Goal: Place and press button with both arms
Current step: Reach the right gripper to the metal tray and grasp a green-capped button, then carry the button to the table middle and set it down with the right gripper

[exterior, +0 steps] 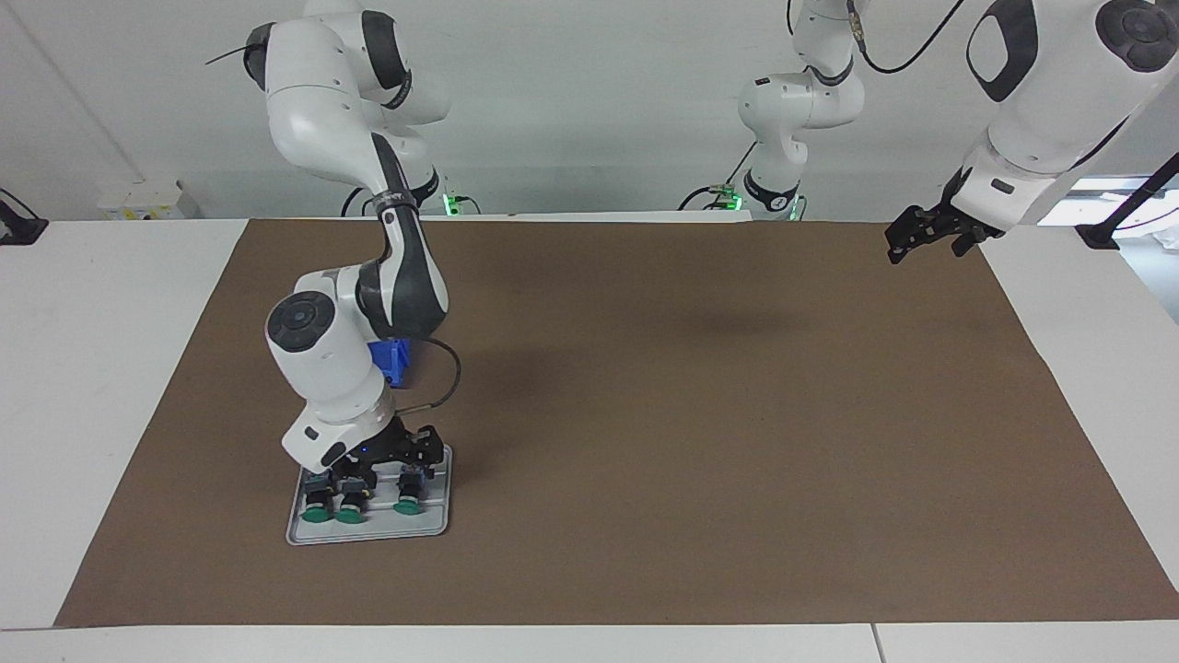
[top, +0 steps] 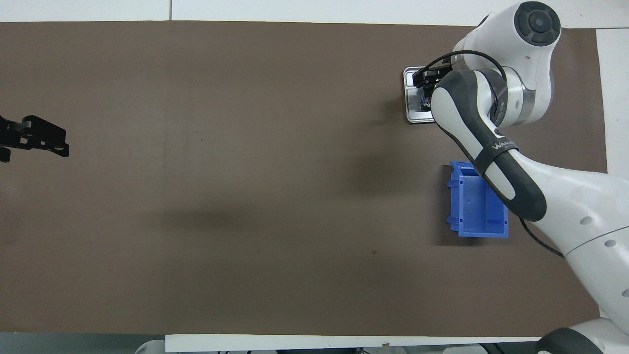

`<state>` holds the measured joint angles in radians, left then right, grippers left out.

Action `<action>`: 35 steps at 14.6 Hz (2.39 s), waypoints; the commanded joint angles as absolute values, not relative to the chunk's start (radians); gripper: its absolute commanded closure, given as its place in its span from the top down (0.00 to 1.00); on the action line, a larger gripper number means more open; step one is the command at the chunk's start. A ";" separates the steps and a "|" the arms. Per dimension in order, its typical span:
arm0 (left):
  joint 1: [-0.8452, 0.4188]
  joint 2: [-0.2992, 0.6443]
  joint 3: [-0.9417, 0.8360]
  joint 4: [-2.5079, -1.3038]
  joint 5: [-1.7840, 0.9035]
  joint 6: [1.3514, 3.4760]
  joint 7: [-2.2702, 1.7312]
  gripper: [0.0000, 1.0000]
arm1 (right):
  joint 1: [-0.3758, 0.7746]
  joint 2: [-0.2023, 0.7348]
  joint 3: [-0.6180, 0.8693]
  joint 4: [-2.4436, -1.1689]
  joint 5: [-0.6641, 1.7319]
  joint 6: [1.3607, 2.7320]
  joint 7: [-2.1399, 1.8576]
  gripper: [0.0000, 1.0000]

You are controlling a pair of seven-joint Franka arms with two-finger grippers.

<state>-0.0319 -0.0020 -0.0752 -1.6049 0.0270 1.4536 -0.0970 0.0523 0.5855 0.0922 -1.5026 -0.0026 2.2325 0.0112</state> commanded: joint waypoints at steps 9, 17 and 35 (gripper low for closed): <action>-0.031 -0.041 -0.072 -1.655 0.025 1.466 -0.103 1.00 | 0.034 0.624 0.097 -1.549 -0.032 2.280 0.023 0.78; -0.031 -0.043 -0.072 -1.654 0.025 1.470 -0.103 1.00 | 0.041 0.623 0.097 -1.531 -0.052 2.224 0.021 0.22; -0.029 -0.041 -0.072 -1.654 0.025 1.466 -0.101 1.00 | 0.394 0.357 0.140 -1.514 0.060 1.822 1.166 0.00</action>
<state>-0.0319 -0.0130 -0.0752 -1.6204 0.0270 1.4542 -0.0970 0.3690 0.3572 0.1383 -1.5037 0.0325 1.7958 1.0177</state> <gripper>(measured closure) 0.000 0.564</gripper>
